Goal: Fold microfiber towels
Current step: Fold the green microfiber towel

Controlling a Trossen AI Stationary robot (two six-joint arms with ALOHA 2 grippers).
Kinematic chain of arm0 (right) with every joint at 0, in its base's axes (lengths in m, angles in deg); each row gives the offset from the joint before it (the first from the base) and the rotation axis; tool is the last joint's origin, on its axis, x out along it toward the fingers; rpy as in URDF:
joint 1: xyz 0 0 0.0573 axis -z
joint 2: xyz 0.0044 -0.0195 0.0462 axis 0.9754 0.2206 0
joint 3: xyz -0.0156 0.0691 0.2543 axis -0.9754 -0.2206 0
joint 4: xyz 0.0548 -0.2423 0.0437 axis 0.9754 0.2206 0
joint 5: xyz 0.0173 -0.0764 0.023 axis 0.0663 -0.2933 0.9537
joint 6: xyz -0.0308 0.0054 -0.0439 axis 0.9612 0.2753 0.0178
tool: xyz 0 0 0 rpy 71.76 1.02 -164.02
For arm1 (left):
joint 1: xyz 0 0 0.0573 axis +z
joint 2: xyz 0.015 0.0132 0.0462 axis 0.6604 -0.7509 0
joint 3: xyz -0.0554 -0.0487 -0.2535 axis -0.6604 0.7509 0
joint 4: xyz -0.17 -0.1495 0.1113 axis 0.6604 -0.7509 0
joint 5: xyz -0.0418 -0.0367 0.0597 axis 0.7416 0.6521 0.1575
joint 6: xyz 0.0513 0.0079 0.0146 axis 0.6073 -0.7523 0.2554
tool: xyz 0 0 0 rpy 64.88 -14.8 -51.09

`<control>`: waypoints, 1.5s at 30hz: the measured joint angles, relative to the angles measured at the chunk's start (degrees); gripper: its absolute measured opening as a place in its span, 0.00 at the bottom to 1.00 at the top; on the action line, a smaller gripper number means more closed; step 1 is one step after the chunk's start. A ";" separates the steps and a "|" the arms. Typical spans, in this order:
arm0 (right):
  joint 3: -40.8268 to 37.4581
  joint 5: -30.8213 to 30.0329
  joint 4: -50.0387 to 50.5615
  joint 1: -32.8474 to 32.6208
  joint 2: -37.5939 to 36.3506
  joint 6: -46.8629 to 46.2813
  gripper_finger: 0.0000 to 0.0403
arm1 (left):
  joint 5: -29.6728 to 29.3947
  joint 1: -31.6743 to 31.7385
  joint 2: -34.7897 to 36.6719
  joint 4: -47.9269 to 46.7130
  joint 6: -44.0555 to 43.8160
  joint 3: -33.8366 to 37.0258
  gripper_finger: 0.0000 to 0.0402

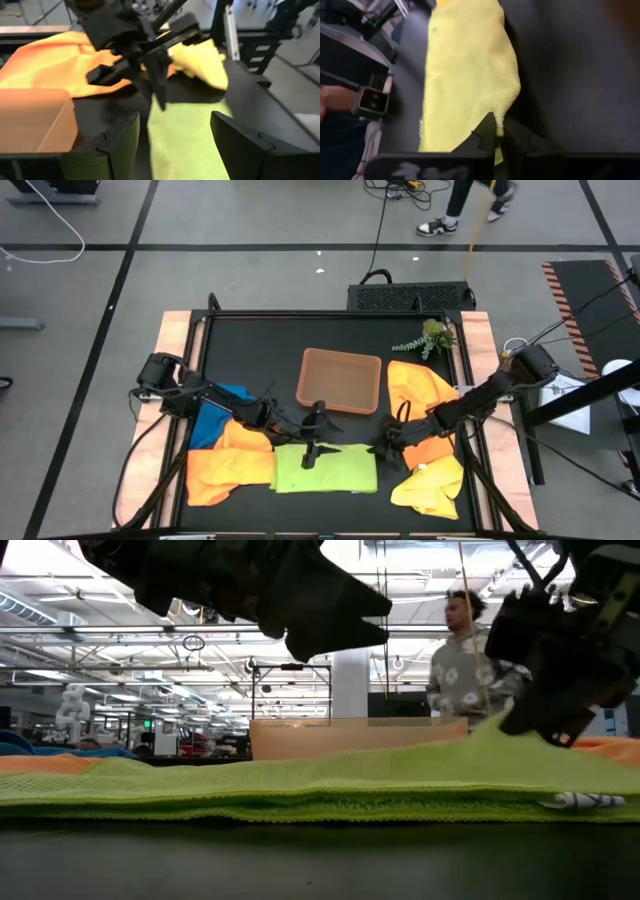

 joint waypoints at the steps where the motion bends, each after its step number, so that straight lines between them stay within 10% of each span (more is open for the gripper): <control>1: 0.00 -0.22 -0.14 0.02 -0.85 0.66 0.01 | 0.63 0.22 0.00 0.13 -0.29 0.00 0.62; 23: 8.11 -1.85 12.86 0.33 -4.64 10.86 0.00 | 17.11 5.73 -14.75 -17.12 -4.06 -22.19 0.62; 45: 8.13 -1.48 9.84 0.19 -4.64 14.92 0.00 | 21.69 5.47 -14.84 -19.64 -4.05 -22.29 0.51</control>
